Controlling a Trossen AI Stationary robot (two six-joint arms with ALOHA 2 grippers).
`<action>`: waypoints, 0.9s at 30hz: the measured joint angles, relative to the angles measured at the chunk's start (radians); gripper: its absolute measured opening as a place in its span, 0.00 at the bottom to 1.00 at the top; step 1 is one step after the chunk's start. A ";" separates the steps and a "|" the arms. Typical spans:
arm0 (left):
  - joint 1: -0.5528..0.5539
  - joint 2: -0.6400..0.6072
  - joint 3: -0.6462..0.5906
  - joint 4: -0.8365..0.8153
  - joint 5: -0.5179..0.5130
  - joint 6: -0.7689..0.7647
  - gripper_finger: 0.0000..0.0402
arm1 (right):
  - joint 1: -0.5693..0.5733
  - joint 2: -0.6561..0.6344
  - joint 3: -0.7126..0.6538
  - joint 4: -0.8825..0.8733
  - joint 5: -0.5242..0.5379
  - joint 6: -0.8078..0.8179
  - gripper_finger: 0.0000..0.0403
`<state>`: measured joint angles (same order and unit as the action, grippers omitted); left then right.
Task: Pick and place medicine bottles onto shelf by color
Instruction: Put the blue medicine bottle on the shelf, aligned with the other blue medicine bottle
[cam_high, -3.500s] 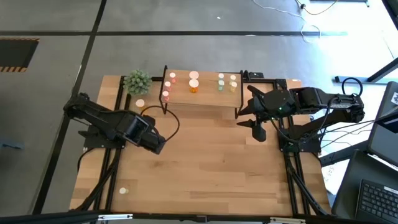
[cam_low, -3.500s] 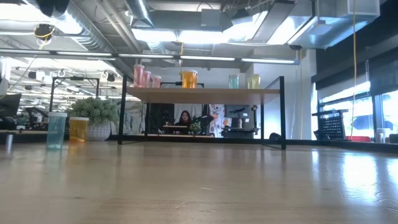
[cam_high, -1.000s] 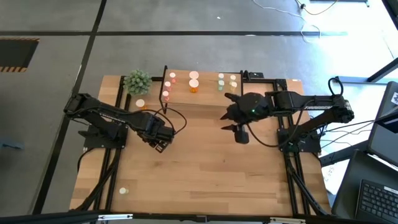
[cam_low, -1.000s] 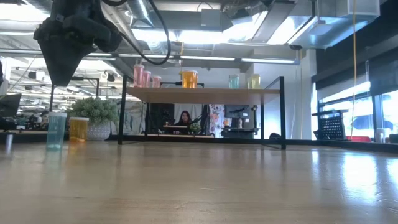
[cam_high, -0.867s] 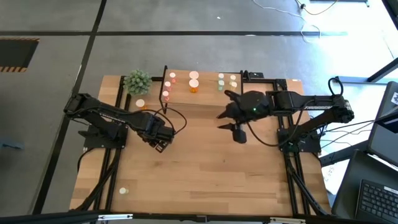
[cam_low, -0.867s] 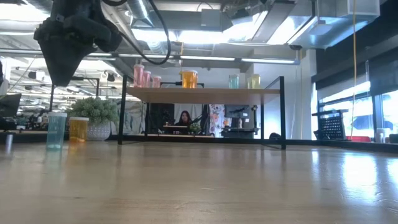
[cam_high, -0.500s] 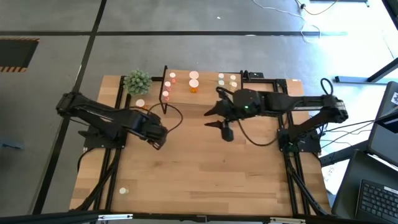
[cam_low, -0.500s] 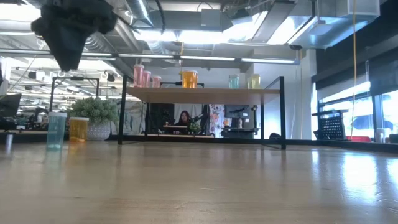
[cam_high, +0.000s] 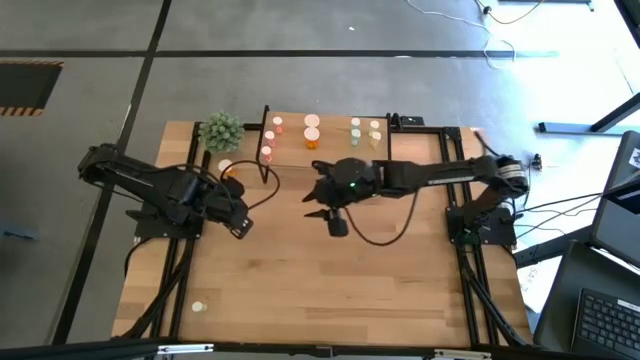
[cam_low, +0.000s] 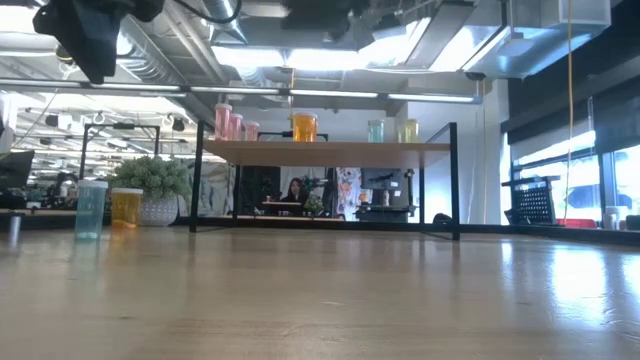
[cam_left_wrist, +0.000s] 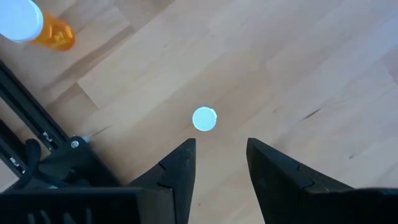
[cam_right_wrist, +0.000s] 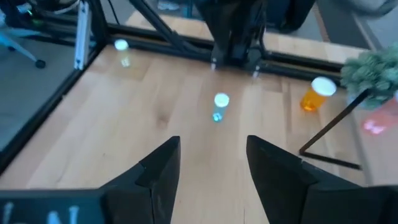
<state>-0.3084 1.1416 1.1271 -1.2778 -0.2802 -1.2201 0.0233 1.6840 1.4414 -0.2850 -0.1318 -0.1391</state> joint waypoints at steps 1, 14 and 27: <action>0.000 0.000 0.000 -0.007 0.000 0.000 0.34 | 0.000 0.020 0.000 0.013 0.002 0.000 0.47; -0.020 -0.013 0.001 -0.026 0.005 0.000 0.34 | 0.002 0.246 0.000 0.236 -0.004 0.003 0.47; -0.040 -0.016 0.002 -0.023 0.012 -0.001 0.34 | 0.023 0.335 0.000 0.376 -0.047 0.002 0.47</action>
<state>-0.3485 1.1252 1.1286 -1.3007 -0.2680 -1.2209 0.0463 2.0190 1.4418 0.0913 -0.1783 -0.1368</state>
